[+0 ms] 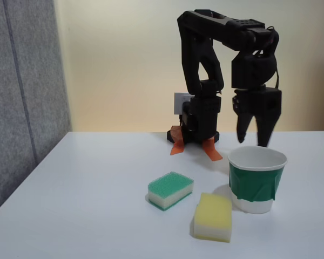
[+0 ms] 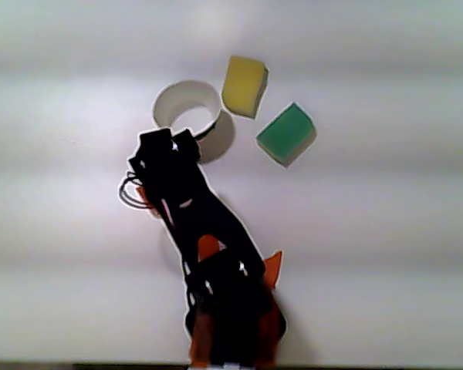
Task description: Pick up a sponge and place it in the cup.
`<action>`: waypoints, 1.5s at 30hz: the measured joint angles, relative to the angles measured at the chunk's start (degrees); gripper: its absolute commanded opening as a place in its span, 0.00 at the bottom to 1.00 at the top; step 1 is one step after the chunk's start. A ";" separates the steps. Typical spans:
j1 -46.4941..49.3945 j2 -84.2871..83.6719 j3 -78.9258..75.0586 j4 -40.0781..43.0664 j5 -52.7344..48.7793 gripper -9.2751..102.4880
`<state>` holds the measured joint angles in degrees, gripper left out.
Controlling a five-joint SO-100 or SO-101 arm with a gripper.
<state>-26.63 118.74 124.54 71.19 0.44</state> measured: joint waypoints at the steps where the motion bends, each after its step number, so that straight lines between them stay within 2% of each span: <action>1: -0.18 -0.53 -0.09 0.00 0.26 0.45; 8: -0.62 -3.78 -1.58 -0.97 1.76 0.45; 17: -2.11 -6.06 -1.05 -8.35 4.22 0.45; 32: -1.14 -3.87 11.87 -17.40 4.39 0.46; 36: 0.00 -2.46 15.47 -18.46 3.52 0.41; 39: 0.70 -2.29 17.40 -20.13 3.52 0.34; 41: 0.44 -1.76 18.11 -19.86 3.34 0.27; 44: 0.44 -0.44 19.25 -19.86 3.43 0.10; 45: 0.53 -0.62 19.25 -19.86 3.43 0.08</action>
<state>-26.10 118.12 143.79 51.33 3.87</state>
